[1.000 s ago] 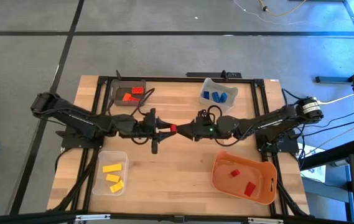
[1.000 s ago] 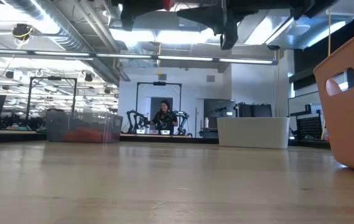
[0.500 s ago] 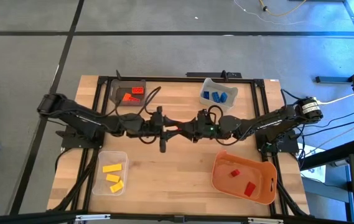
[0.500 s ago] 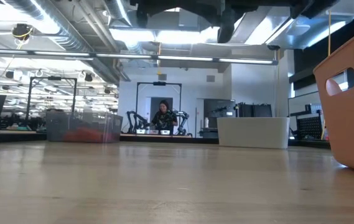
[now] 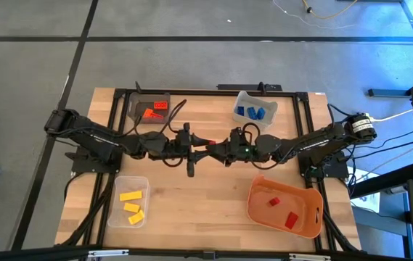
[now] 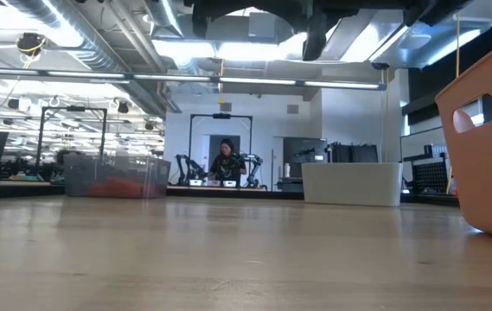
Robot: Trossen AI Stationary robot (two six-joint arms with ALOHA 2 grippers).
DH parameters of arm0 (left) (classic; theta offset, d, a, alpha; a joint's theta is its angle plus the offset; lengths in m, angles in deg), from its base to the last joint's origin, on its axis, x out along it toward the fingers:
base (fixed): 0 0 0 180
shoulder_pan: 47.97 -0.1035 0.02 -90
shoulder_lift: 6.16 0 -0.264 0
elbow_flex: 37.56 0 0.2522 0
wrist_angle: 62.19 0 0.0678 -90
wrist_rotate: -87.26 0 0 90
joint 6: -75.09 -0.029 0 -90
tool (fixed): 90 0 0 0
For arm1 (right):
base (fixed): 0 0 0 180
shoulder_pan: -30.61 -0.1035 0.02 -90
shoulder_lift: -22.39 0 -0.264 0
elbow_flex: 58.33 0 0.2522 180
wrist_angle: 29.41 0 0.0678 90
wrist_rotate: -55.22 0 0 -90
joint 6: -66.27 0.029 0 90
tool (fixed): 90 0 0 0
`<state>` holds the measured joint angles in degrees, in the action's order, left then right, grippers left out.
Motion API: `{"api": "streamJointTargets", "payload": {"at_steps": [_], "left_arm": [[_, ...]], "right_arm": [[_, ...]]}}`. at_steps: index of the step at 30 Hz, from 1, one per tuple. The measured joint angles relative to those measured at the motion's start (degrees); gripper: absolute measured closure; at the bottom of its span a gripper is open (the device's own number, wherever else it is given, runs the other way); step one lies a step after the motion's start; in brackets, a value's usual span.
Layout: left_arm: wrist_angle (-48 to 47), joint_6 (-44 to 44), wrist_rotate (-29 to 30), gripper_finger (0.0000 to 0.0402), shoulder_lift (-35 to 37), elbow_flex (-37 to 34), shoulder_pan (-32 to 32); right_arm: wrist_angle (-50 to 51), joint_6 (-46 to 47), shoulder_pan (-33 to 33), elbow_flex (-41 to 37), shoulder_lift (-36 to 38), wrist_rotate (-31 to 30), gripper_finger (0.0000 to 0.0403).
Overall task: Sort & place blocks by color
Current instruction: Put the red block into the orange bin
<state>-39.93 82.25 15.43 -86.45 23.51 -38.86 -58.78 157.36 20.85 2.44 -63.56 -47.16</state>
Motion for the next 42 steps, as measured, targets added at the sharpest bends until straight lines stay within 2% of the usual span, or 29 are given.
{"api": "streamJointTargets", "payload": {"at_steps": [4, 13, 17, 31, 35, 42], "left_arm": [[-0.04, -0.09, -0.13, 0.028, 0.04, 0.0, 0.01], [0.88, -0.31, -0.28, 0.0276, 0.07, -0.02, 0.06], [1.03, -0.44, -0.32, 0.0259, 0.04, -0.04, 0.06], [0.51, 1.71, -2.78, 0.0247, 0.83, -0.1, 0.02], [0.44, 2.97, -3.32, 0.0223, 1.55, -0.11, -0.01], [-0.73, 6.32, -3.56, 0.0151, 1.64, -0.11, 0.06]], "right_arm": [[0.04, 0.2, -0.02, -0.02, 0.0, -0.01, 0.0236], [-0.04, -0.11, -0.02, -0.02, 0.0, 0.43, 0.0226], [-0.04, -0.11, -0.02, -0.02, 0.0, 0.47, 0.0237], [-0.09, -0.35, -0.04, 0.09, 0.02, 0.83, 0.0237], [-0.46, -0.48, -0.04, 0.15, 0.13, 0.65, 0.0237], [-0.38, -0.88, 0.02, 0.13, 0.11, 0.39, 0.0237]]}}
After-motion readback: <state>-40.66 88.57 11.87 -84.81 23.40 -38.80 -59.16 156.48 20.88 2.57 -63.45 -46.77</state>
